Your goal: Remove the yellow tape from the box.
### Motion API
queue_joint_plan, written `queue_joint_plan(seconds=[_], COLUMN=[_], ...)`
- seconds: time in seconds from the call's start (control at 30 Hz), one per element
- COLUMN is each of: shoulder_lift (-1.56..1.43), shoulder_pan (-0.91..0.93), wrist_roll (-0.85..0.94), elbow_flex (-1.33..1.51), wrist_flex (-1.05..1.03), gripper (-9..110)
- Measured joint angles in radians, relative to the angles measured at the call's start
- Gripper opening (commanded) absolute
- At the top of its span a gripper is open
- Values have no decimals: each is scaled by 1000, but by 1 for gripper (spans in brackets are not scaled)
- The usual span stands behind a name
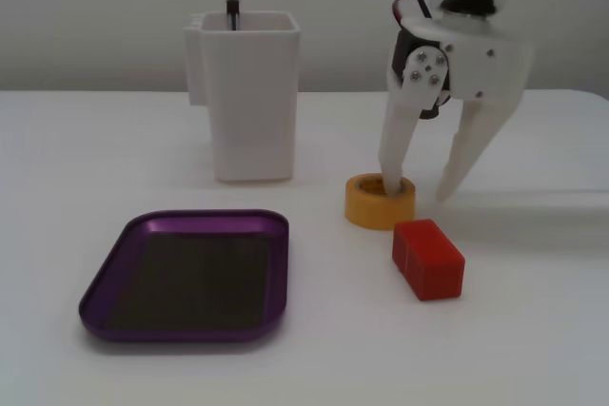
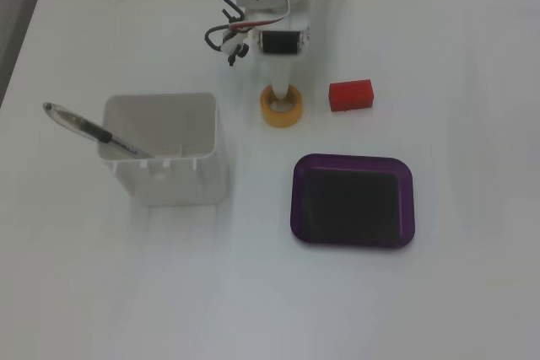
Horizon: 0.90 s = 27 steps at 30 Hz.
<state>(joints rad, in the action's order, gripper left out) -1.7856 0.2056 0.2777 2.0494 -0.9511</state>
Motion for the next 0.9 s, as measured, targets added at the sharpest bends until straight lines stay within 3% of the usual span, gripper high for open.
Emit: queue_joint_plan(seconds=[0.27, 0.43, 0.6, 0.9], shoulder_lift=[-341, -621, -873, -1318], shoulder_pan=[2, -48, -135, -184], wrist_roll=[-15, -135, -268, -293], elbow_flex=[0, 51, 265, 723], wrist_flex=[-55, -110, -112, -38], gripper=[14, 14, 14, 14])
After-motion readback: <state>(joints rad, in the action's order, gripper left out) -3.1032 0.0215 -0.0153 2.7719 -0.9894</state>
